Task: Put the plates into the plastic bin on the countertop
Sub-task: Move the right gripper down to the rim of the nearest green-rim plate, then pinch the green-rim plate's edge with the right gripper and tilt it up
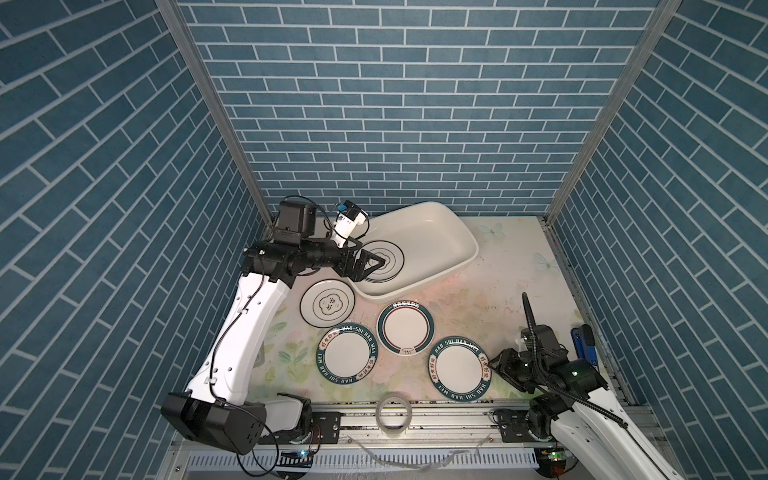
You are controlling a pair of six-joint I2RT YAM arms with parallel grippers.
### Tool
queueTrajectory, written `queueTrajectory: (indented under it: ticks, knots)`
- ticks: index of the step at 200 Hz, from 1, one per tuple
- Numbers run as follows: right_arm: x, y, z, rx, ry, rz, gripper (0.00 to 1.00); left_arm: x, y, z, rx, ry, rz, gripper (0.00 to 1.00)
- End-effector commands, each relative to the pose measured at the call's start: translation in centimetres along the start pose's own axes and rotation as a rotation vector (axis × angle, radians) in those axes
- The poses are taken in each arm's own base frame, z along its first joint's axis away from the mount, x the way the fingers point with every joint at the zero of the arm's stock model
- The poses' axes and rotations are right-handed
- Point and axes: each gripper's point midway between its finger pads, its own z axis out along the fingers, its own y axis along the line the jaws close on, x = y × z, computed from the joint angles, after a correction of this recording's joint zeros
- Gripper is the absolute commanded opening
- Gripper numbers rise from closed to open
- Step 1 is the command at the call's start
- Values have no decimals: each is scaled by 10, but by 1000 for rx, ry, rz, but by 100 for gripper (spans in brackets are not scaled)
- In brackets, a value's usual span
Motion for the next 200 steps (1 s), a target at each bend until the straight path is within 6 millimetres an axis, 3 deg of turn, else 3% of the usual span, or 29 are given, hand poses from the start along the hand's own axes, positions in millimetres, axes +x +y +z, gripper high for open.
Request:
queueTrajectory:
  ticks: [1,46,115,200]
  knots:
    - [5,6,3,-19,46,33,49,1,-7,-3,10,-8,29,100]
    - [7,8,14,-21,94,45,49,4,-7,-3,7,-7,29,100]
    - [4,-10,18,91,95,40,47,3,-8,-1,15,-11,31,99]
    - [-11,-3,25,124,81,11,39,3,-9,2,24,-9,34,100]
